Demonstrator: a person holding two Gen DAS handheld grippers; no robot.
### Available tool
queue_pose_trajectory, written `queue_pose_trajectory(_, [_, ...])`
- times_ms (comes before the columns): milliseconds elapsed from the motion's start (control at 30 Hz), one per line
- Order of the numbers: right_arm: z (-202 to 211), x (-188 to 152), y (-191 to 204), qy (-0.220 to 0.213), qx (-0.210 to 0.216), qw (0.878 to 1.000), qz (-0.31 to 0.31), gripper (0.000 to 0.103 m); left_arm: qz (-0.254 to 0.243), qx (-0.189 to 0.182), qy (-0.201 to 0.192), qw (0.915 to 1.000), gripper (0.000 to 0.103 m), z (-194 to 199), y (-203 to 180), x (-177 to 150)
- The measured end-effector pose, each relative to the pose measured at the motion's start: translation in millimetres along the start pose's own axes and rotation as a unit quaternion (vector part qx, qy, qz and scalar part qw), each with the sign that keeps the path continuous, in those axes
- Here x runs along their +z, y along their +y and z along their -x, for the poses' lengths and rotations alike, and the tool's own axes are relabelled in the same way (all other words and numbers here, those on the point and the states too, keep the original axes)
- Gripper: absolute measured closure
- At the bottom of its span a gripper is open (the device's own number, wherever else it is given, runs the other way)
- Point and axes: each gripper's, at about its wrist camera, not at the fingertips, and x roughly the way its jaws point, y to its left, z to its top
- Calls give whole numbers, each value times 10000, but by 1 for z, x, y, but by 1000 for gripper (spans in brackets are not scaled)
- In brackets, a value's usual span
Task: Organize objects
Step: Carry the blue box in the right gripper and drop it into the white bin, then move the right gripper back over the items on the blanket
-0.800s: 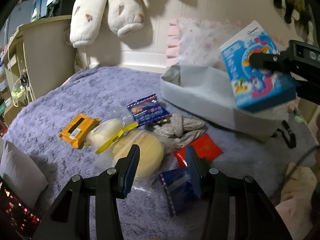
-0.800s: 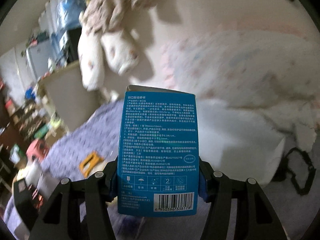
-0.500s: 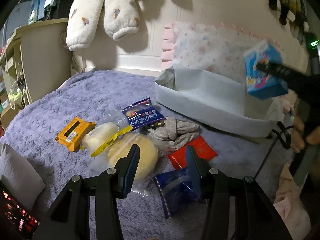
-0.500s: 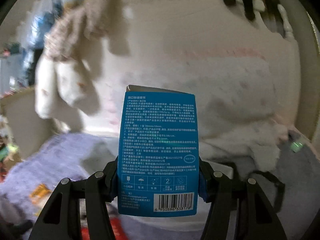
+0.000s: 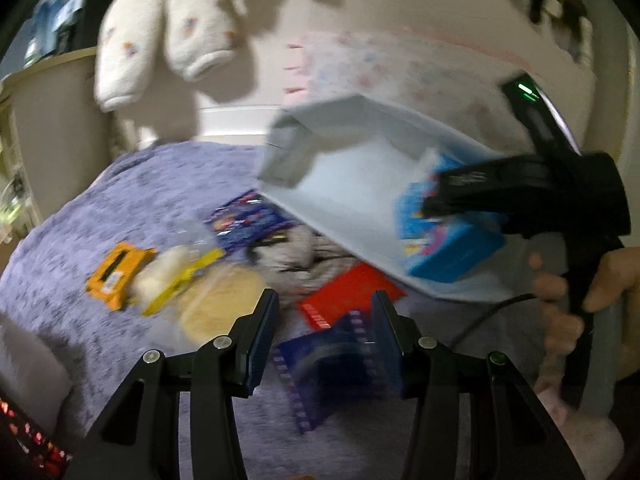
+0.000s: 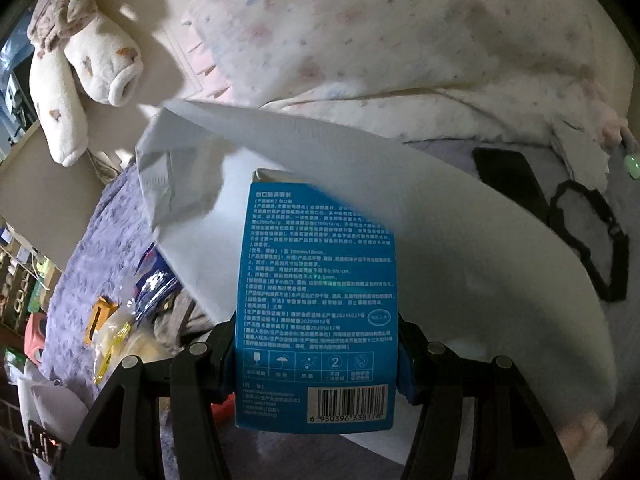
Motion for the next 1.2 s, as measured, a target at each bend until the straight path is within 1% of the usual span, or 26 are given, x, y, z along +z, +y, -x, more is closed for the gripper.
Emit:
queue_pose_trajectory(100, [6,-5,8,-158,-98,9998,-39,45,-465,-197,22,9987,56,-5,-27,2])
queue_pose_trajectory(167, [14,-8,4,-376,-166,9991,-131,45,-711,-206,11,9973,56,-8,-41,5])
queue_pose_trajectory(200, [15,-7,2,-435,-209,9986,-213,45,-805,-220,4,9965,56,-10,-47,6])
queue_pose_trajectory(233, [15,-6,-2,-497,-256,9978,-362,44,-866,-229,-11,9960,60,-10,-51,7])
queue_pose_trajectory(267, [17,-6,-9,-554,-288,9964,-574,44,-913,-210,-22,9956,60,-9,-52,7])
queue_pose_trajectory(333, [25,-4,-26,-785,-338,9904,-1086,44,-852,-249,-61,9960,60,-6,-50,6])
queue_pose_trajectory(400, [38,-4,-42,-1117,-248,9816,-1526,43,-721,-219,-93,9971,60,-4,-45,8])
queue_pose_trajectory(467, [51,-8,-51,-1511,-309,9718,-1784,42,-607,-193,-110,9979,60,-4,-41,9])
queue_pose_trajectory(533, [62,-12,-54,-1822,-353,9654,-1832,42,-537,-172,-138,9983,60,-2,-38,9])
queue_pose_trajectory(567, [67,-14,-53,-1942,-359,9635,-1805,42,-508,-163,-152,9985,60,-1,-37,10])
queue_pose_trajectory(633, [69,-14,-51,-2009,-348,9637,-1721,41,-460,-144,-164,9987,60,0,-35,11])
queue_pose_trajectory(733, [68,-16,-48,-1989,-303,9672,-1548,41,-362,-94,-133,9992,60,0,-30,12])
queue_pose_trajectory(800, [66,-14,-46,-1953,-274,9707,-1374,41,-201,-43,-89,9997,60,-2,-23,11])
queue_pose_trajectory(933, [67,-17,-29,-1920,-231,9758,-1017,41,327,58,41,9994,60,-6,0,9])
queue_pose_trajectory(967, [67,-18,-24,-1916,-232,9771,-891,41,515,143,78,9985,60,-7,9,8])
queue_pose_trajectory(1033, [66,-19,-16,-1900,-167,9795,-647,41,740,303,118,9967,60,-6,20,6])
queue_pose_trajectory(1133, [68,-23,2,-1862,115,9822,-207,41,1103,508,209,9924,60,-5,37,4])
queue_pose_trajectory(1200, [67,-26,14,-1749,324,9840,107,41,1360,594,301,9885,60,-4,48,2])
